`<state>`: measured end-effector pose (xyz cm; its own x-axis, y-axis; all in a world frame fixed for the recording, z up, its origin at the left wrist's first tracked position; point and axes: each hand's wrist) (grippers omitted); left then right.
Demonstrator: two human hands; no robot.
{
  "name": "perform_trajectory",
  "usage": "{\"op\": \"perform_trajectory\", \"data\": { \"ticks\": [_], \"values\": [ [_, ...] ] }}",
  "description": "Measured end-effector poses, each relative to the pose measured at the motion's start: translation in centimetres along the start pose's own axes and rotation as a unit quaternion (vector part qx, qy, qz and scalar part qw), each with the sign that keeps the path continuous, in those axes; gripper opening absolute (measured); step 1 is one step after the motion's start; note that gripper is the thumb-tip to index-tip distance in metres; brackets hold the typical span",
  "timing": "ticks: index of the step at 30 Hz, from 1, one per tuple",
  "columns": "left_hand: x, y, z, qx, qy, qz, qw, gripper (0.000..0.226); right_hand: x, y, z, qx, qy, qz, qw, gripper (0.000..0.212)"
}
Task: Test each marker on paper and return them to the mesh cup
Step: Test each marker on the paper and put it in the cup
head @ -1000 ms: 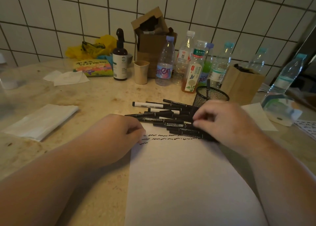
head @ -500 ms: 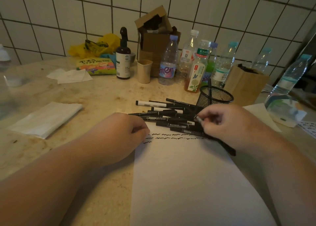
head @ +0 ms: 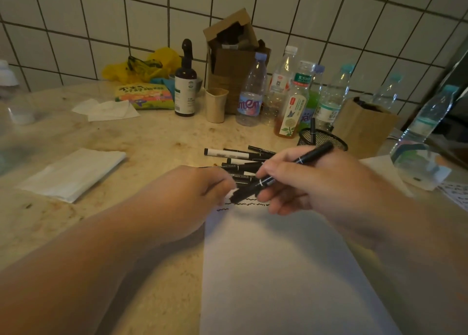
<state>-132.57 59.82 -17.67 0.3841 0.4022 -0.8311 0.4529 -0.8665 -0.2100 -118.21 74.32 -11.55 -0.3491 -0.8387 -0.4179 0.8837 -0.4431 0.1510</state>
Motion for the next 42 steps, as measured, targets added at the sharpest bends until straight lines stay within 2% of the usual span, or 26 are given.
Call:
{"op": "perform_trajectory", "data": {
  "ticks": [3, 6, 9, 13, 15, 17, 20, 21, 23, 24, 26, 28, 29, 31, 34, 39, 42],
  "values": [
    [-0.5, 0.1, -0.8, 0.035, 0.009, 0.005, 0.999, 0.018, 1.6, -1.0, -2.5, 0.005, -0.140, -0.026, 0.990, 0.020],
    [-0.4, 0.0, -0.6, 0.060, -0.031, 0.005, 0.998, 0.027, 2.6, -1.5, -4.3, -0.001, -0.260, -0.019, 0.965, 0.022],
    [0.1, -0.1, -0.8, 0.080, -0.030, -0.002, 0.996, 0.021, 3.0, -1.9, -5.1, -0.028, -0.283, 0.003, 0.959, 0.021],
    [0.3, -0.1, -1.3, 0.092, -0.024, 0.047, 0.994, 0.015, 2.5, -2.2, -5.7, -0.048, -0.246, 0.006, 0.968, 0.024],
    [-0.2, -0.1, -1.5, 0.079, 0.028, 0.087, 0.993, 0.018, 2.2, -2.2, -5.8, -0.067, -0.221, 0.015, 0.973, 0.030],
    [-1.0, 0.1, -1.5, 0.081, 0.116, 0.146, 0.979, 0.024, 1.9, -1.9, -5.6, -0.091, -0.213, 0.043, 0.972, 0.028],
    [-2.2, 0.8, -0.7, 0.090, 0.279, 0.235, 0.927, 0.030, 0.9, -1.9, -5.5, -0.123, -0.246, 0.049, 0.960, 0.016],
    [-2.3, 0.9, -0.2, 0.076, 0.323, 0.221, 0.917, 0.030, 0.3, -2.0, -5.5, -0.127, -0.270, 0.025, 0.954, 0.014],
    [-2.4, 0.5, 0.4, 0.001, 0.383, 0.110, 0.917, 0.031, -0.7, -2.4, -6.1, -0.114, -0.299, -0.043, 0.946, 0.017],
    [-2.1, 0.1, 0.6, -0.037, 0.372, 0.039, 0.927, 0.033, -0.8, -2.6, -6.4, -0.096, -0.299, -0.072, 0.947, 0.020],
    [-1.4, -0.5, 0.3, -0.074, 0.224, -0.062, 0.970, 0.038, 0.0, -2.9, -6.8, -0.051, -0.266, -0.093, 0.958, 0.026],
    [-0.7, -0.5, 0.0, -0.062, 0.037, -0.081, 0.994, 0.034, 1.2, -3.0, -7.0, -0.014, -0.216, -0.085, 0.973, 0.028],
    [-0.6, -0.4, -0.1, -0.056, -0.003, -0.075, 0.996, 0.031, 1.7, -3.0, -7.0, -0.005, -0.196, -0.078, 0.977, 0.028],
    [-0.5, -0.2, -0.3, -0.055, -0.019, -0.056, 0.997, 0.025, 2.1, -3.0, -6.9, 0.001, -0.162, -0.071, 0.984, 0.024],
    [-0.3, -0.3, -0.1, -0.060, -0.053, -0.045, 0.996, 0.028, 2.2, -2.9, -6.8, 0.006, -0.126, -0.070, 0.990, 0.020],
    [0.2, -0.5, 0.1, -0.061, -0.071, -0.020, 0.995, 0.015, 2.5, -2.9, -6.8, 0.007, -0.117, -0.074, 0.990, 0.020],
    [0.3, -0.5, 0.2, -0.055, -0.075, -0.019, 0.996, 0.014, 2.6, -2.9, -6.9, 0.008, -0.122, -0.074, 0.990, 0.018]
  ]
}}
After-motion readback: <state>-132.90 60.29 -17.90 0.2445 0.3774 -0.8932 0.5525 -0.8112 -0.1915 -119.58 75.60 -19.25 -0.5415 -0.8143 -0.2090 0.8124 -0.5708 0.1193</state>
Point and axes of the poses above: each hand's wrist, its own y-axis away from the middle knuckle, its own x-axis out of the palm, z = x × y, and after that the axes turned 10 degrees about x, right-handed
